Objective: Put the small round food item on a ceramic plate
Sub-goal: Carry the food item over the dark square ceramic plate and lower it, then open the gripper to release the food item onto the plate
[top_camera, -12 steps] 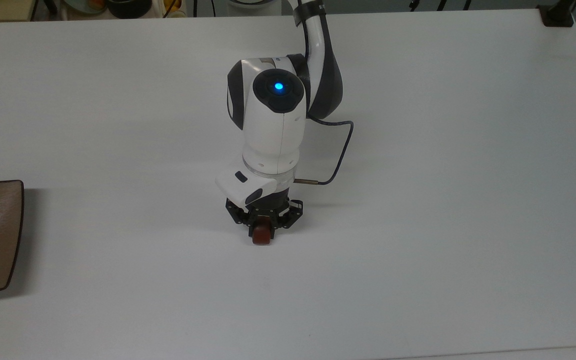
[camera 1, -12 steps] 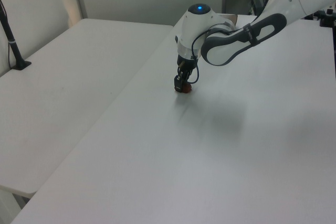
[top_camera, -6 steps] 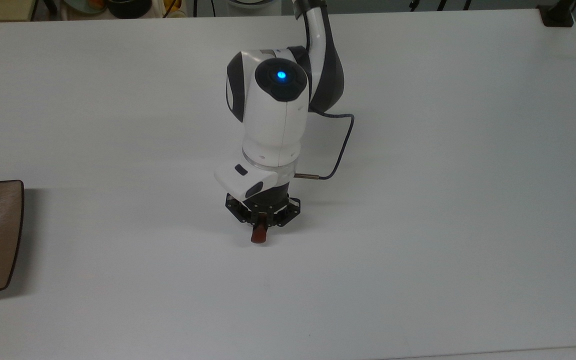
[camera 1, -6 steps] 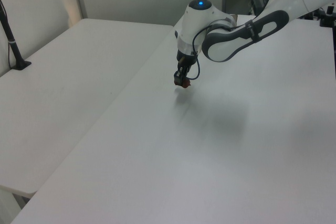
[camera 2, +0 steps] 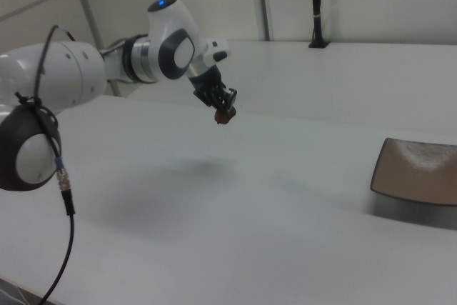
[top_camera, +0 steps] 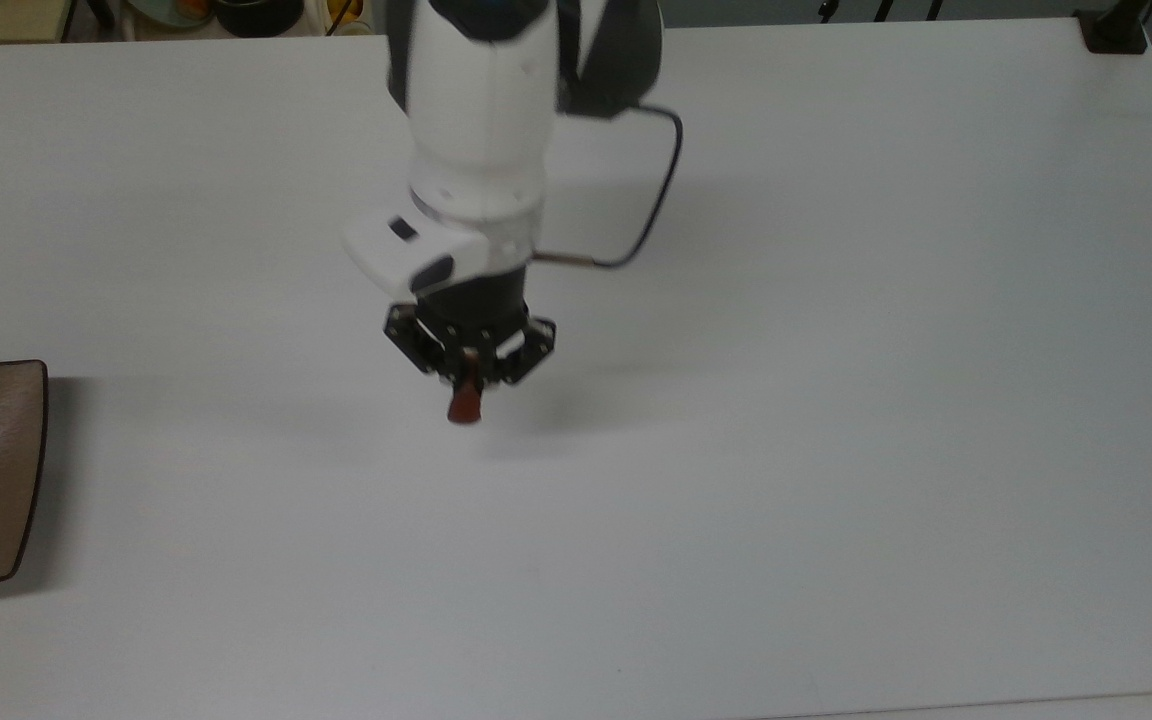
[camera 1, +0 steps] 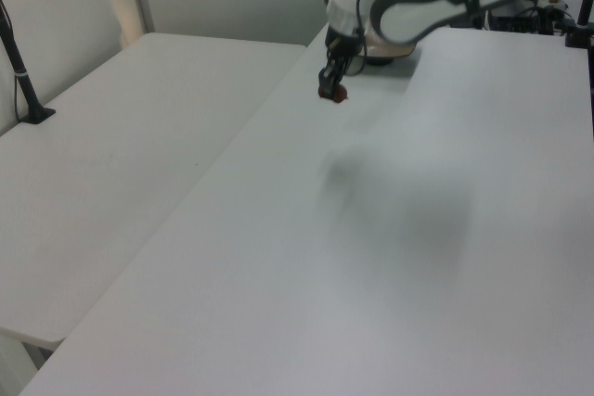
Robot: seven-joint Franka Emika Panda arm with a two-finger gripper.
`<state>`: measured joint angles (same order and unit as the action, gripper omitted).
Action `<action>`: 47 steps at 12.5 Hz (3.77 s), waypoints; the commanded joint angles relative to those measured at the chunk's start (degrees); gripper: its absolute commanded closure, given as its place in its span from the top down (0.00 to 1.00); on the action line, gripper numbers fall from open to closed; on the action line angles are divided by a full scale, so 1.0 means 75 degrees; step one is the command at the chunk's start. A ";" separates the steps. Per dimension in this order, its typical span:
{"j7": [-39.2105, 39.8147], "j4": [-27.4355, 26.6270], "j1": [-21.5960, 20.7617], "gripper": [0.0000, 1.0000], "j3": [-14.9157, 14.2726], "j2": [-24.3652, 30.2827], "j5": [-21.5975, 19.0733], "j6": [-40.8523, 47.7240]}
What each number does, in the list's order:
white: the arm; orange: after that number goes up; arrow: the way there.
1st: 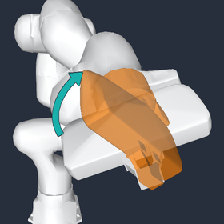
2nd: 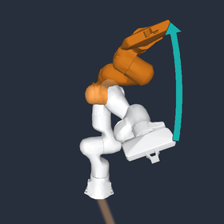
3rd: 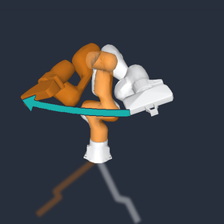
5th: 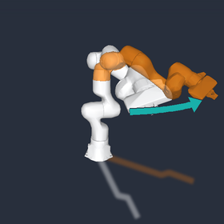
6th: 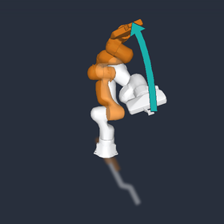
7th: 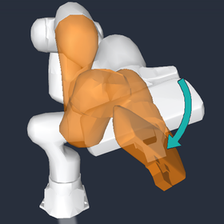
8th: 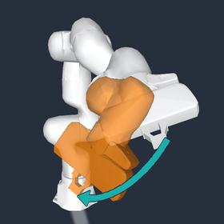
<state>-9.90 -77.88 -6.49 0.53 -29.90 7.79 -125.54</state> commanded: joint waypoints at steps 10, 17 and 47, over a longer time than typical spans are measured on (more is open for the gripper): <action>0.5946 -0.0550 0.2679 0.03 0.0233 0.1633 -0.1987 0.2079; 0.6195 -0.0058 0.3279 0.02 0.0129 0.0298 -0.1882 -0.0927; 0.6137 0.1010 0.4018 1.00 -0.0234 -0.2658 -0.1425 -0.5011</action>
<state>37.62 -69.20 23.99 -0.65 -50.33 -4.28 -161.60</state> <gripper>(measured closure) 0.000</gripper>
